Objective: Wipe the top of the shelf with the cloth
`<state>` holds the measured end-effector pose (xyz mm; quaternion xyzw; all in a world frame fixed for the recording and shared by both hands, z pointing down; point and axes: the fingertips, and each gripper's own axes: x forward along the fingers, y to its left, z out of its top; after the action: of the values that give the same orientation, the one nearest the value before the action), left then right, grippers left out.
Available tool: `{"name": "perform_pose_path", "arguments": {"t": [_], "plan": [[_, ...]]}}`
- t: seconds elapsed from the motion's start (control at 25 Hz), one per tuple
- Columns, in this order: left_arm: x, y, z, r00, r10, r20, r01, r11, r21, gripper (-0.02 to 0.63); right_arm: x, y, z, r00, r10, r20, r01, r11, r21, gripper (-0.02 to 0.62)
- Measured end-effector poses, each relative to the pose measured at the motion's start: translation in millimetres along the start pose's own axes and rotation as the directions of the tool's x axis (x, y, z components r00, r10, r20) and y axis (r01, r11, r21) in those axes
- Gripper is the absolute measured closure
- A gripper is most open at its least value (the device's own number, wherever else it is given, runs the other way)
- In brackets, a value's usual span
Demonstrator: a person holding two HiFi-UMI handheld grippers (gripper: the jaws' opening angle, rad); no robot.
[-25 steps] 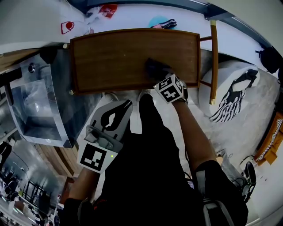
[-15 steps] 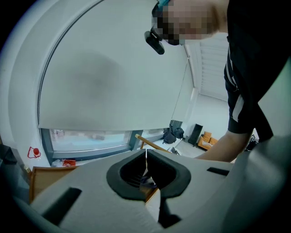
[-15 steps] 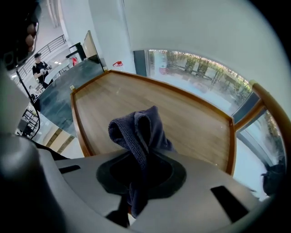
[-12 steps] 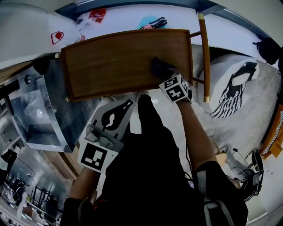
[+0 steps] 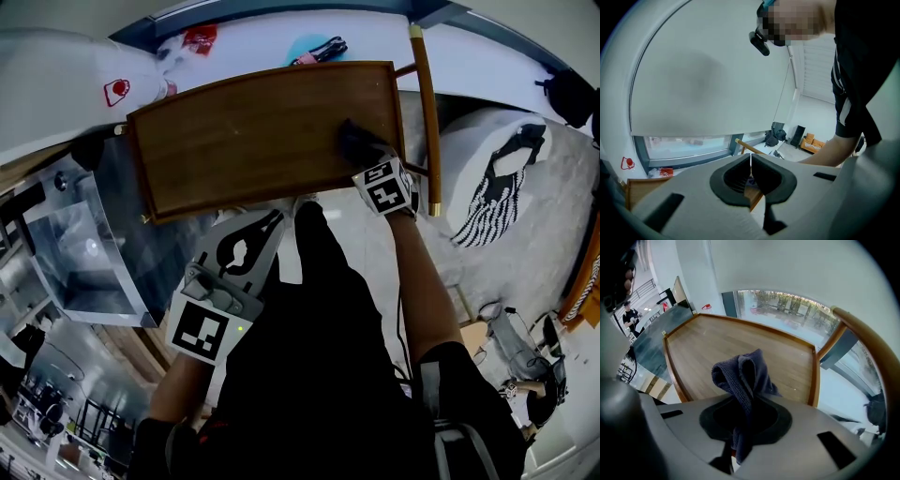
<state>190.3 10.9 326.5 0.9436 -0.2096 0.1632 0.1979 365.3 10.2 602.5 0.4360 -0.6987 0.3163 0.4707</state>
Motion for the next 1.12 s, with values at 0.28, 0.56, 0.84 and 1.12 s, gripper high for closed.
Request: {"name": "perform_pose_path", "arguments": {"t": [0.28, 0.56, 0.84, 1.12], "plan": [[0, 2, 10, 1.000, -0.001, 0.003, 0.001, 1.000, 0.025, 0.581, -2, -11, -5, 1.000, -0.007, 0.005, 0.007, 0.999, 0.039, 0.548], [-23, 15, 26, 0.999, 0.043, 0.013, -0.044, 0.998, 0.050, 0.581, -18, -8, 8, 0.999, -0.005, 0.039, 0.002, 0.997, 0.080, 0.548], [-62, 36, 53, 0.991, 0.117, 0.068, -0.123, 0.988, 0.090, 0.581, -49, 17, 66, 0.985, 0.030, 0.167, -0.041, 0.997, 0.067, 0.548], [-108, 52, 76, 0.975, 0.180, 0.129, -0.196, 0.972, 0.129, 0.581, -97, 56, 134, 0.945, 0.084, 0.316, -0.097, 0.995, 0.028, 0.548]]}}
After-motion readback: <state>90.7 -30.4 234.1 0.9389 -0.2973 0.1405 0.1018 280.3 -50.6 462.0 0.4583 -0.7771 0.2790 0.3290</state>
